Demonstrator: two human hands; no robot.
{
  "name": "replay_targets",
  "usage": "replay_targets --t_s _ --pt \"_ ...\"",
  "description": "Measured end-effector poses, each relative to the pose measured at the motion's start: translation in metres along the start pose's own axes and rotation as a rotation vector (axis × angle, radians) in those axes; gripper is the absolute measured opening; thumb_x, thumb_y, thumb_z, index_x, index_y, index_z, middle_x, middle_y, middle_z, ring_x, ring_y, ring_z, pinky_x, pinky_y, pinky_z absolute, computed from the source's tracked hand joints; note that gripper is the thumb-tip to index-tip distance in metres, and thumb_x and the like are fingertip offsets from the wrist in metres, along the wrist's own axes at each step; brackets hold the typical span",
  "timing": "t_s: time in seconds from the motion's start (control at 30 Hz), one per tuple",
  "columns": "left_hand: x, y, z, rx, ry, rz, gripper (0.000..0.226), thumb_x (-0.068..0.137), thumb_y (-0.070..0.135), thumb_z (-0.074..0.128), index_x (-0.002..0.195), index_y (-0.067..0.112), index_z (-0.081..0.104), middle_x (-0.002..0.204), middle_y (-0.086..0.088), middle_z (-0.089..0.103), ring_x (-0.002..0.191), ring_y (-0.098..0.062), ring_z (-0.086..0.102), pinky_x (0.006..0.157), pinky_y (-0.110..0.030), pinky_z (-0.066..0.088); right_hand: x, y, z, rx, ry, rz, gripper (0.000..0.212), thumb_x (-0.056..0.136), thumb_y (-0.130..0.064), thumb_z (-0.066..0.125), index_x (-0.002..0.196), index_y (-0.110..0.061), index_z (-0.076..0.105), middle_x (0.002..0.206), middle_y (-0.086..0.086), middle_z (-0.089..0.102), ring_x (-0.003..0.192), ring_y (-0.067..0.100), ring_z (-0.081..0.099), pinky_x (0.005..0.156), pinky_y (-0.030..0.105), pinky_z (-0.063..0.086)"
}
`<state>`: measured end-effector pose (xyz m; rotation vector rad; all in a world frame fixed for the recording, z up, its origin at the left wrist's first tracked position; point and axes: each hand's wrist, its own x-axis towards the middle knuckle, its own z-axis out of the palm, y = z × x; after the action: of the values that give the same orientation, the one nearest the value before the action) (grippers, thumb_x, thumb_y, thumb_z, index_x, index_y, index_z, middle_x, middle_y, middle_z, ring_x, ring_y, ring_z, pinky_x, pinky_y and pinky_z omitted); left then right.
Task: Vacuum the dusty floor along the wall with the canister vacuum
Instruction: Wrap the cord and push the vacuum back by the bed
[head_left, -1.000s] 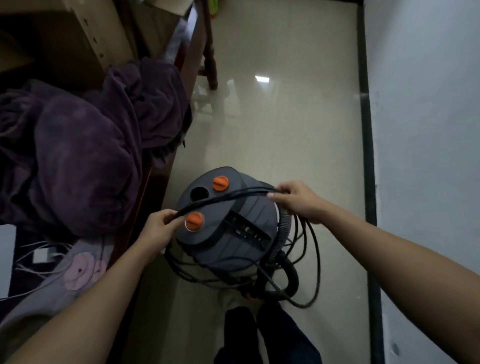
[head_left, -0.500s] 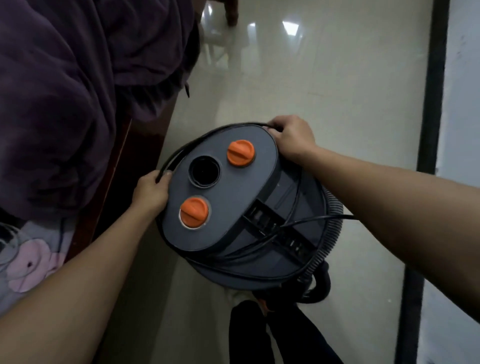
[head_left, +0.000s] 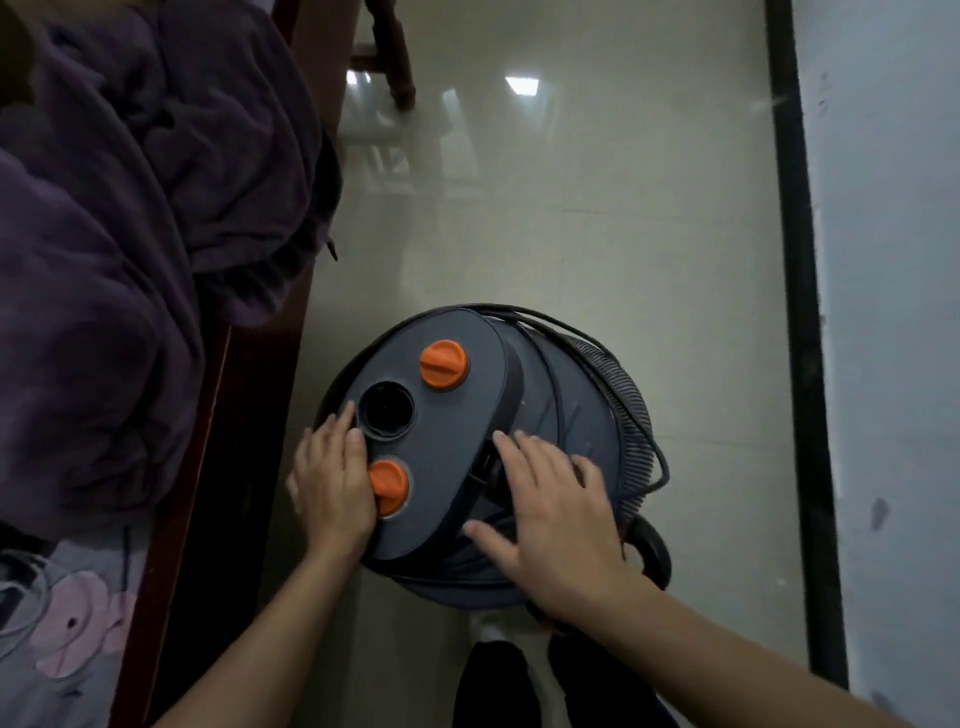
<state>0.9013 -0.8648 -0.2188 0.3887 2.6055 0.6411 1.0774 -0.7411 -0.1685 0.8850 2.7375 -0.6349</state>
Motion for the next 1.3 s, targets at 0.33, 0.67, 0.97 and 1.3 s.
replay_targets --t_s 0.33,0.67,0.97,1.3 --pt "-0.090 0.099 0.087 -0.210 0.025 -0.349 0.053 0.099 0.028 0.041 0.151 0.025 0.028 0.153 -0.008 0.032 0.138 -0.028 0.028 0.110 -0.044 0.020 0.043 0.153 -0.042 -0.282 0.106 -0.227 0.070 0.068 -0.033 0.071 0.135 -0.024 0.056 0.143 0.012 0.050 0.137 0.035 0.039 0.106 0.056 0.032" --pt "-0.053 0.157 0.113 -0.293 -0.378 -0.090 0.023 0.092 0.021 0.054 0.113 0.011 0.052 0.103 -0.010 0.063 0.100 -0.031 0.061 0.092 -0.047 0.048 0.072 0.203 -0.073 0.400 0.362 0.380 0.056 0.097 -0.012 0.044 0.150 -0.023 0.032 0.163 0.006 0.010 0.149 0.026 0.007 0.117 0.040 0.017" --pt "0.098 0.256 0.121 -0.229 -0.132 0.119 0.061 0.090 0.056 0.049 0.139 0.021 0.041 0.139 -0.010 0.044 0.127 -0.027 0.044 0.108 -0.040 0.035 0.137 0.212 -0.087 0.503 0.499 0.868 0.063 0.098 -0.057 0.030 0.150 -0.020 0.029 0.150 0.005 0.041 0.137 0.027 0.034 0.107 0.048 0.028" --pt "0.153 0.309 0.150 -0.309 -0.021 0.070 0.072 0.090 0.065 0.042 0.147 0.022 0.034 0.145 -0.010 0.043 0.135 -0.027 0.039 0.114 -0.042 0.029 0.218 0.260 -0.111 0.184 0.501 0.654 0.060 0.093 -0.056 0.032 0.144 -0.027 0.042 0.154 0.008 0.036 0.146 0.033 0.015 0.113 0.054 0.018"
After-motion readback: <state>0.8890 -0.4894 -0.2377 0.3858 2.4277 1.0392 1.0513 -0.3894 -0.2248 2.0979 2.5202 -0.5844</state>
